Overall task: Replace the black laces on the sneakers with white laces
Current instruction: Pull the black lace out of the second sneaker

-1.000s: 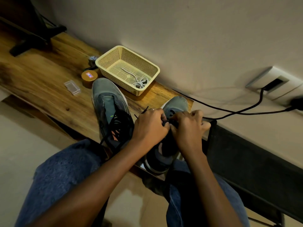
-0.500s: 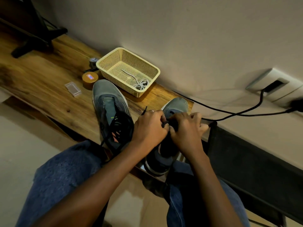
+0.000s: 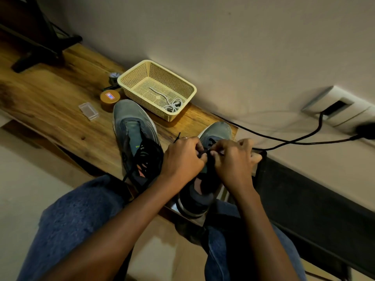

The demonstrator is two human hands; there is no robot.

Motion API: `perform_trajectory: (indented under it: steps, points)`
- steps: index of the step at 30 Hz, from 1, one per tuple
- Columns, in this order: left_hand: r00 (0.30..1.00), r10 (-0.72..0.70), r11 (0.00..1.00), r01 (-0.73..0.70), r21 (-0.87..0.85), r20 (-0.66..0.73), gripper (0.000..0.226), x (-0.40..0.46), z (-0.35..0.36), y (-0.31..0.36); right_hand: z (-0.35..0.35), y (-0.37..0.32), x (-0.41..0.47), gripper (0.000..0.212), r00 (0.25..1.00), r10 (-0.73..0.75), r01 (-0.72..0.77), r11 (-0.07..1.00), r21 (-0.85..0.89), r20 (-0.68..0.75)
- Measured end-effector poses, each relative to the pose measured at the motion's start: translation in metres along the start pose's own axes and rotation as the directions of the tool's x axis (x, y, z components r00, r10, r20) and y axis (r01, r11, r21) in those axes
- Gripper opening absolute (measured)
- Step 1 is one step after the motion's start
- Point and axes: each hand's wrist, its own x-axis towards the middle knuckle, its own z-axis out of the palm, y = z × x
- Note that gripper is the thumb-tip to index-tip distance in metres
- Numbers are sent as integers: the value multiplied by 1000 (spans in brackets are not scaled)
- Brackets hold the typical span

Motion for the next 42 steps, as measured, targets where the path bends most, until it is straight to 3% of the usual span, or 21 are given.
perform_trajectory:
  steps: [2,6,11,16,18,24,26,28,30,33,35,39,42]
  points:
    - [1000,6,1000,-6,9,-1,12,0,0,0,3,-1,-1,19,997,-17,21,998,-63,69]
    - [1000,6,1000,-6,12,1,12,-1,1,3,3,-2,0,10,999,-34,31,995,-97,-31]
    - [1000,4,1000,-4,3,-1,9,-2,-2,2,-9,4,2,8,974,100,-78,991,112,-202]
    - [1000,5,1000,-5,7,1,11,1,-3,1,-6,1,0,18,997,-24,24,1000,3,73]
    - [1000,7,1000,-7,13,-1,11,0,-2,2,-2,-2,-1,22,995,-44,49,997,-58,89]
    - [1000,-9,1000,9,-1,21,9,0,-3,3,2,-2,1,10,995,-8,3,999,-48,-95]
    - [1000,-17,1000,17,-12,24,9,-1,-4,3,-1,1,1,11,966,71,-70,997,11,-247]
    - [1000,-17,1000,17,-10,20,10,-1,-4,3,-5,3,2,7,945,139,-116,989,94,-297]
    - [1000,-12,1000,12,-9,13,9,0,-4,1,-3,3,4,7,979,113,-91,987,135,-169]
    - [1000,-12,1000,12,-6,10,11,0,-3,0,2,-1,1,21,995,-2,-4,998,64,98]
    - [1000,-8,1000,8,1,5,11,0,-2,0,5,-1,1,26,992,-21,19,1000,20,120]
    - [1000,-5,1000,5,7,16,10,0,-1,4,2,-3,0,15,998,-27,28,999,25,-54]
    - [1000,-20,1000,20,-8,17,8,0,-3,2,-10,3,0,19,962,121,-90,987,134,-246]
